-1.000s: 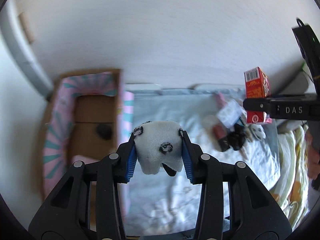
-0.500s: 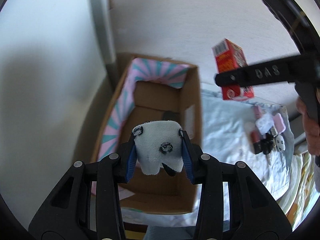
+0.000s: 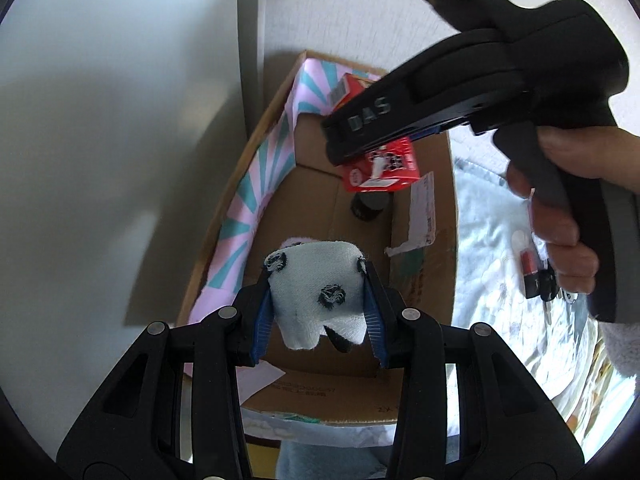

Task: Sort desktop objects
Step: 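Carry sock and red carton into the cardboard box and release both, then return both tools over the remaining items on the bed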

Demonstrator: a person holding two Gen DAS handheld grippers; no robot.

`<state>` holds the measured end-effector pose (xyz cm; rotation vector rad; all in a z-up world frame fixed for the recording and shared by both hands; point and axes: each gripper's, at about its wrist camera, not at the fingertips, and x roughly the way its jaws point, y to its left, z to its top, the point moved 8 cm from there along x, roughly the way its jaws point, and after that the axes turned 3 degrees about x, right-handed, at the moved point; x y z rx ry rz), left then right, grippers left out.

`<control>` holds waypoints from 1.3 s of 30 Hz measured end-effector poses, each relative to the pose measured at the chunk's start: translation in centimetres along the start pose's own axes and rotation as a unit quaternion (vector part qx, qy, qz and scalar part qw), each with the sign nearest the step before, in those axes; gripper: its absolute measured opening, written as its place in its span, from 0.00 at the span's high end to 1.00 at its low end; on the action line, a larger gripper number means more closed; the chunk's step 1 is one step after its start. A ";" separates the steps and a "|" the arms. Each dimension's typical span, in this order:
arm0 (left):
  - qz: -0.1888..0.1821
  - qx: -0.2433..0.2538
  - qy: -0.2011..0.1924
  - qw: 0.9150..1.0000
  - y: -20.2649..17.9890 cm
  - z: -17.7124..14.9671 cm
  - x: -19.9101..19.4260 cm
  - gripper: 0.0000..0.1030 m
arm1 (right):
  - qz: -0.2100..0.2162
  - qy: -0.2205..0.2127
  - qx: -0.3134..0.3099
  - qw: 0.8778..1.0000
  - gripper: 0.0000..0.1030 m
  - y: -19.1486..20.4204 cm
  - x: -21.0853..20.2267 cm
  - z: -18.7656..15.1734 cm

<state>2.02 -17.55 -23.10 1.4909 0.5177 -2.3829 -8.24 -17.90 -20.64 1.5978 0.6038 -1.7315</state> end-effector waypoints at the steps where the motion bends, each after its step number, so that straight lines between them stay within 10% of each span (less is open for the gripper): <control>1: 0.000 -0.002 0.003 1.000 0.0 -0.2 0.2 0.65 | 0.001 0.003 -0.002 1.000 0.51 0.1 0.5 0.0; 5: -0.010 0.009 0.004 1.000 -0.6 -0.5 0.4 0.60 | 0.009 0.011 -0.016 1.000 0.50 0.4 1.3 -0.1; 9: 0.009 0.024 0.007 1.000 -1.4 -0.5 0.6 0.03 | 0.008 0.014 -0.042 0.999 0.40 0.8 1.6 0.2; 11: 0.008 0.022 0.005 1.000 -1.7 -0.6 0.8 0.02 | 0.013 0.026 -0.034 0.999 0.08 0.5 2.1 0.1; 14: 0.022 0.028 0.004 0.999 -2.0 -0.8 0.8 0.02 | 0.017 0.029 -0.017 0.999 0.01 -0.1 2.5 0.0; 39: 0.051 0.106 -0.021 0.993 -5.6 2.5 -2.1 0.02 | 0.061 -0.090 0.027 0.994 0.00 -5.2 -7.4 -2.1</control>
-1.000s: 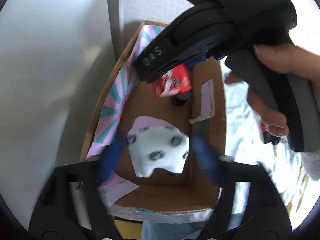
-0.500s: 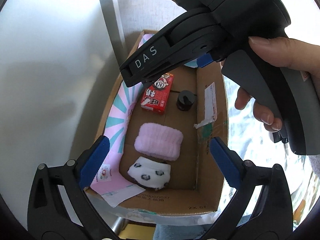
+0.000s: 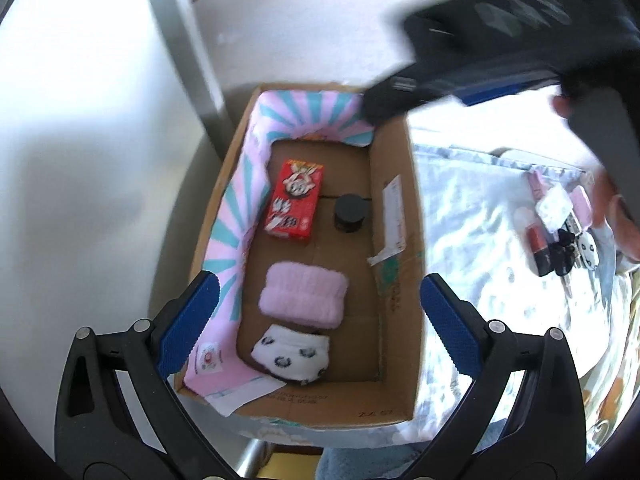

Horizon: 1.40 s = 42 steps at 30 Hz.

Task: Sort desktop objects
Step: 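Return both tools over the remaining items on the bed, then grasp the clear floss-pick box with the left tool while the right tool grasps the panda sock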

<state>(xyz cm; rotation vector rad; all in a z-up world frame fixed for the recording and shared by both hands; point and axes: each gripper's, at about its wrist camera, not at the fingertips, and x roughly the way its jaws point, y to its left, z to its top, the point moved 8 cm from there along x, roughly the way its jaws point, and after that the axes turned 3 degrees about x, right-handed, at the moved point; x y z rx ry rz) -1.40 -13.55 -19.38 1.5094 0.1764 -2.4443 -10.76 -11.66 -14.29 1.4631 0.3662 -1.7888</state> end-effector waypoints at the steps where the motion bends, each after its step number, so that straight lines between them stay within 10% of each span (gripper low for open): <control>1: -0.001 0.006 -0.003 1.000 -0.5 0.4 -0.2 0.02 | -0.012 -0.009 -0.001 1.000 0.00 -0.9 -0.9 -0.3; 11: -0.053 0.074 -0.040 0.995 -8.5 4.3 -1.6 0.02 | -0.135 -0.033 0.066 0.988 0.00 -13.5 -10.7 -7.7; 23: -0.111 0.173 -0.050 0.977 -21.2 6.7 -1.3 0.03 | -0.179 -0.073 0.171 0.966 0.00 -23.8 -18.7 -17.9; 34: -0.121 0.261 -0.005 0.958 -31.9 6.1 5.4 0.08 | -0.183 -0.014 0.159 0.970 0.01 -29.6 -14.8 -26.4; 42: -0.111 0.307 0.016 0.945 -36.5 5.4 12.0 0.09 | -0.138 0.031 0.124 0.982 0.29 -32.9 -7.9 -28.5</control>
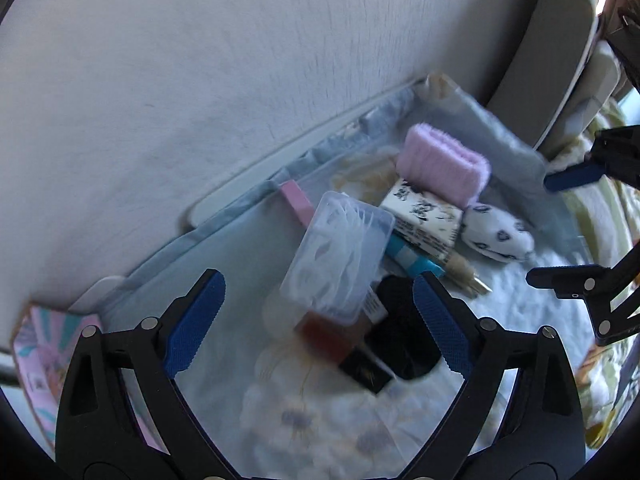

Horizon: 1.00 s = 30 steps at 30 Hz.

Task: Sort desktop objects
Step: 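Grasp the clear floss-pick box with the left tool while the right tool grasps the panda sock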

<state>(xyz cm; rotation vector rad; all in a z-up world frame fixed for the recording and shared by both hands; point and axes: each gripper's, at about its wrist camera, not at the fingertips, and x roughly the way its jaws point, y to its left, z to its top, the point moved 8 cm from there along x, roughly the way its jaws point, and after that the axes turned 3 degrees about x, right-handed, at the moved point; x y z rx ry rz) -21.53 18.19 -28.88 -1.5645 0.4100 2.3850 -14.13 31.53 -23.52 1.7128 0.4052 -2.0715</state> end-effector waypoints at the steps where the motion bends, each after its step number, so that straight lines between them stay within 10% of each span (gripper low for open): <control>1: 0.001 0.002 0.003 1.000 0.0 0.1 0.6 0.10 | 0.008 0.006 -0.006 1.000 0.35 -0.1 0.9 0.0; 11: -0.019 0.004 0.034 0.999 -0.4 0.2 4.5 0.17 | 0.026 0.020 -0.026 0.999 0.48 -1.2 5.1 -0.3; 18: -0.013 -0.015 0.040 0.999 0.5 -0.4 5.3 0.45 | 0.010 0.022 -0.046 0.999 0.68 -0.7 5.9 -1.1; 30: -0.020 -0.024 0.027 0.999 1.7 -1.4 2.1 0.49 | -0.008 0.018 -0.027 0.999 0.76 -0.4 4.6 -2.4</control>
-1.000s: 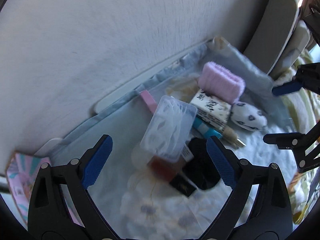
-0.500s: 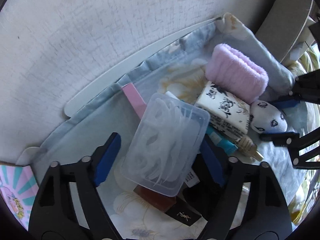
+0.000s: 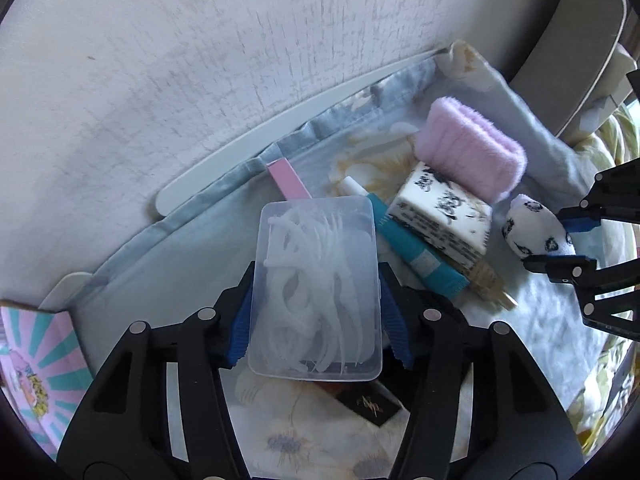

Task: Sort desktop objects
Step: 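Grasp the clear floss-pick box with the left tool while the right tool grasps the panda sock, then carry floss box and sock into the cardboard box and release both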

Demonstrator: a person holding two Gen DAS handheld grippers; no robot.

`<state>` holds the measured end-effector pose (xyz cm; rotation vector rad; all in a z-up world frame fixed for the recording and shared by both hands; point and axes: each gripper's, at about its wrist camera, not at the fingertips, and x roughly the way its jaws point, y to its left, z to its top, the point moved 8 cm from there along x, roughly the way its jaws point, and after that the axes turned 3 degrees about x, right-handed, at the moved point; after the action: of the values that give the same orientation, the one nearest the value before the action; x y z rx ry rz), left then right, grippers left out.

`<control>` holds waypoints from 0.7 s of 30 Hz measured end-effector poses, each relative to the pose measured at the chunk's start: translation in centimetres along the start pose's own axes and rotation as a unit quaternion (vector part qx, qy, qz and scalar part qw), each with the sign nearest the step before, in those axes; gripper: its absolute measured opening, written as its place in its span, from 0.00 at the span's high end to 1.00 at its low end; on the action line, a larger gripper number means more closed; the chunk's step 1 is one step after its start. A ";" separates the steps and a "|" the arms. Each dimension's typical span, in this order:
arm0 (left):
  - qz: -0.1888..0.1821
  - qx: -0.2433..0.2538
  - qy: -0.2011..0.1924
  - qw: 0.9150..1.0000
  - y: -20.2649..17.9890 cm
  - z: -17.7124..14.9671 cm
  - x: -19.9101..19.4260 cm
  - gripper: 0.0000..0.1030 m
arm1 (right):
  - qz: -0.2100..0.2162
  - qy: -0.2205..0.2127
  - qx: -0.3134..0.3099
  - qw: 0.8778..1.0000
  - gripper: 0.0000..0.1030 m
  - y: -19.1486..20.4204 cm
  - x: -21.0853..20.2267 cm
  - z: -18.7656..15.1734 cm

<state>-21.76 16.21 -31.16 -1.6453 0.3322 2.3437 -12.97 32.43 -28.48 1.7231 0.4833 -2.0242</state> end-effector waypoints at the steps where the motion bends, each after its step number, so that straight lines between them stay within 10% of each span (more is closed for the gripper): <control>1: 0.000 0.000 -0.001 1.000 0.1 -0.1 -0.6 0.49 | -0.001 0.000 0.001 1.000 0.76 0.1 -0.4 -0.2; 12: 0.008 -0.030 -0.042 0.999 4.1 -1.6 -9.1 0.49 | -0.023 -0.014 -0.010 1.000 0.76 3.0 -6.7 -0.7; 21: 0.037 -0.083 -0.079 0.993 10.9 -4.2 -15.3 0.49 | -0.025 -0.052 -0.038 0.998 0.76 8.2 -11.7 6.5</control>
<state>-16.80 3.37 -17.74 -1.5282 0.1736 2.5999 -12.45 23.24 -15.77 1.5676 0.5670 -2.0898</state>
